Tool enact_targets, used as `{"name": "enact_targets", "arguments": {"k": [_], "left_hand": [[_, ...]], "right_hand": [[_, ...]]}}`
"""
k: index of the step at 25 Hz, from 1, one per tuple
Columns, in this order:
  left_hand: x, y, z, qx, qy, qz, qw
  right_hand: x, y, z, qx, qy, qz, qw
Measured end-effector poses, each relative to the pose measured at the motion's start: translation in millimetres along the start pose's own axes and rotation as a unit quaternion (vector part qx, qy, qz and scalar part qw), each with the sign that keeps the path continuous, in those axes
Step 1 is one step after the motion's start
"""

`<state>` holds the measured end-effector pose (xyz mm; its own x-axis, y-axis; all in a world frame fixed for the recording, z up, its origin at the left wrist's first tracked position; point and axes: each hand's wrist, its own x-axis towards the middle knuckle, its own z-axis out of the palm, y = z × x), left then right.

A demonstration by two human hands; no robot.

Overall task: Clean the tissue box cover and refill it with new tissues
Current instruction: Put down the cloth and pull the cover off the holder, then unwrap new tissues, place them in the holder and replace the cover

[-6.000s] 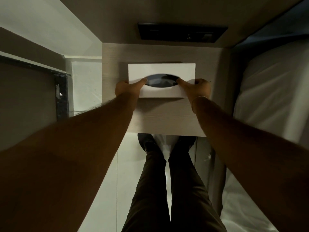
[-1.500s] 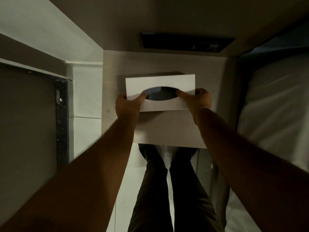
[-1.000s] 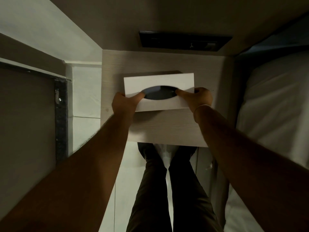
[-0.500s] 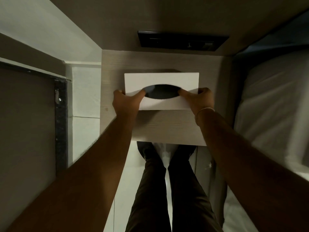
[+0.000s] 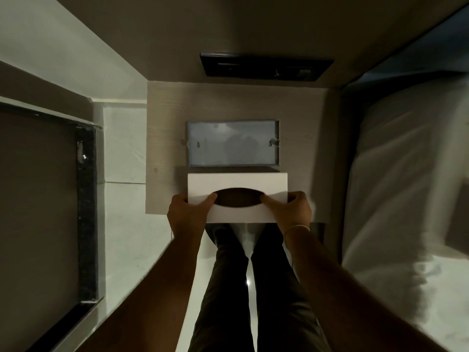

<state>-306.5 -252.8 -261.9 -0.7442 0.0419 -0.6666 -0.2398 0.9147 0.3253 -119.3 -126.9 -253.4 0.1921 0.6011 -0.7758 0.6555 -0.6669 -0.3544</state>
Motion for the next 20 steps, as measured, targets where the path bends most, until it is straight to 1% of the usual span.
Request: {"name": "enact_targets", "arguments": {"k": [7,10,12,14,15,17,18,20], "left_hand": [[20.5,8.2,9.5,0.001,0.002,0.029,1.000],[21.7,4.0,8.4,-0.011,-0.007,0.043,0.999],[15.2,5.4,0.9,0.005,-0.004,0.065,0.998],[-3.3,12.0,-9.3,0.053,0.038,0.120,0.991],[-16.4,18.8,-13.7,0.070,0.063,0.166,0.982],[-44.0,34.3,-20.0,0.077,0.087,0.270,0.956],[-61.1,45.8,-18.4,0.078,0.080,0.321,0.940],[-102.6,71.5,-4.8,0.095,0.041,0.407,0.908]], "right_hand": [[19.2,-8.7,12.0,-0.010,0.033,-0.042,0.999],[17.3,-7.5,14.7,-0.011,0.039,-0.054,0.998],[8.0,-8.3,11.5,-0.001,0.037,-0.061,0.997],[-7.6,-11.8,-4.8,0.020,0.048,-0.072,0.996],[-17.0,-15.9,-19.3,0.031,0.055,-0.086,0.994],[-38.1,-27.7,-51.5,0.032,0.085,-0.155,0.984],[-47.0,-32.5,-75.0,0.028,0.118,-0.204,0.971],[-61.8,-38.9,-127.7,0.029,0.190,-0.293,0.937]]}}
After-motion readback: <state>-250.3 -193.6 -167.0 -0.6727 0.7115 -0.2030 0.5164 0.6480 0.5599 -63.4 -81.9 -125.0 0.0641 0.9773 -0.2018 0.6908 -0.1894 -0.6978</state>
